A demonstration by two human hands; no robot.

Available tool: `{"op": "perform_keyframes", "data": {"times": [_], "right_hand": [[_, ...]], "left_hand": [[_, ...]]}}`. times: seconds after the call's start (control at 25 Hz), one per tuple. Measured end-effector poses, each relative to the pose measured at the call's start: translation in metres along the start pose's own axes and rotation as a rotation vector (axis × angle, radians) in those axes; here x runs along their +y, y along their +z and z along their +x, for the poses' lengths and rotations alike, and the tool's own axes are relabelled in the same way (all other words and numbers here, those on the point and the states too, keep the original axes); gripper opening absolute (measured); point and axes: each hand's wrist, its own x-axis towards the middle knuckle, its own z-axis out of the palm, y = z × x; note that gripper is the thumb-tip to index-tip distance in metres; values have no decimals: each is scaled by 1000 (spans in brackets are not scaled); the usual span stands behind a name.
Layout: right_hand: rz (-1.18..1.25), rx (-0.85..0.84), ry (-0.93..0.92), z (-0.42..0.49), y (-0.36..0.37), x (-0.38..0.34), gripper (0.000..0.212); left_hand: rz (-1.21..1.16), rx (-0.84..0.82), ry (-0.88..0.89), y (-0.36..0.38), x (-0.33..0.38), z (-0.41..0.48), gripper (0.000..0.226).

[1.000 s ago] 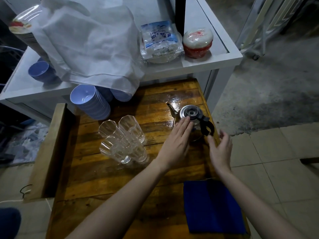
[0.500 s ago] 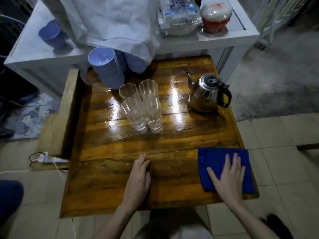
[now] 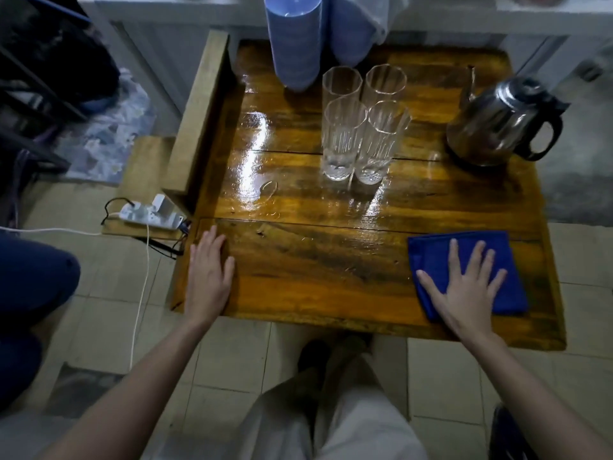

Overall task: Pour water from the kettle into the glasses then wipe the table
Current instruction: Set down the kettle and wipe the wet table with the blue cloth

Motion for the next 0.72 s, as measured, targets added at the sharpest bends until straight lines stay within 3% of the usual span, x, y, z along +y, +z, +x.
{"op": "perform_keyframes", "data": {"times": [0.2, 0.36, 0.44, 0.6, 0.72], "right_hand": [[-93, -105, -445, -22, 7, -35, 91], [-226, -227, -803, -21, -5, -1, 86], [-292, -280, -887, -8, -25, 28, 89], [-69, -335, -593, 0, -45, 48, 94], [-30, -220, -347, -11, -17, 14, 96]], "left_hand": [[27, 29, -49, -1, -3, 35, 50], [115, 81, -48, 7, 1, 38, 54], [101, 77, -49, 8, 1, 38, 55], [95, 92, -57, 6, 2, 39, 55], [95, 100, -95, 6, 1, 39, 59]]}}
